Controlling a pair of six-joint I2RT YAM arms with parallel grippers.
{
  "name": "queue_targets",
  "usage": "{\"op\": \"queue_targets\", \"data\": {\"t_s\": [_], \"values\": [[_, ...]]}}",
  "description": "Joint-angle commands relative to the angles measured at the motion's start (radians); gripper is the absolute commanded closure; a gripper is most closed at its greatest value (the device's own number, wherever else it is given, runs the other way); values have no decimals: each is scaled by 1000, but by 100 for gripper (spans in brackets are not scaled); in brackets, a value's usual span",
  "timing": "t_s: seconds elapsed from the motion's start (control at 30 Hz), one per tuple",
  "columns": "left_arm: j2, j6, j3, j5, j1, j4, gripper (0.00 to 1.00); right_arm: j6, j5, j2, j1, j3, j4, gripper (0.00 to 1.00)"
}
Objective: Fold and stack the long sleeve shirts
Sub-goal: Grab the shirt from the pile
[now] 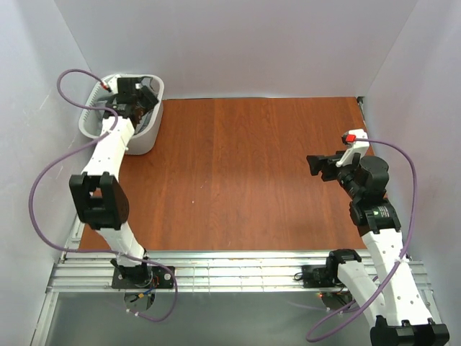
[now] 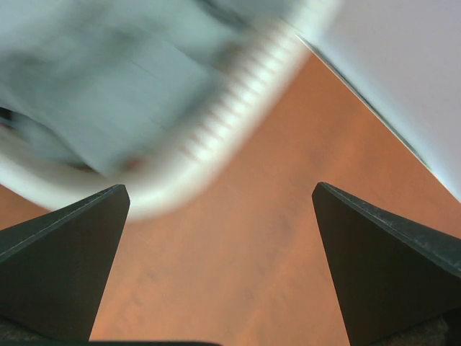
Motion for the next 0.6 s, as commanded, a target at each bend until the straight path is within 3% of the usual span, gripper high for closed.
{"op": "queue_targets", "data": {"t_s": [0.0,0.23,0.5,0.53,0.57], "values": [[92,13,105,-134,100,-21,2,51,-144,-15,2,-61,60,1],[279,66,151,-295,185,68,2,48,-187,-29,60,-99,77,2],[474,142,288,-315,226,103,2,38,-218,-38,83,-136,77,1],[484,160,297,-308,233,109,3,35,-221,-38,83,-138,79,2],[502,172,308,-280,234,131,14,32,-221,-38,85,-139,77,2]]}}
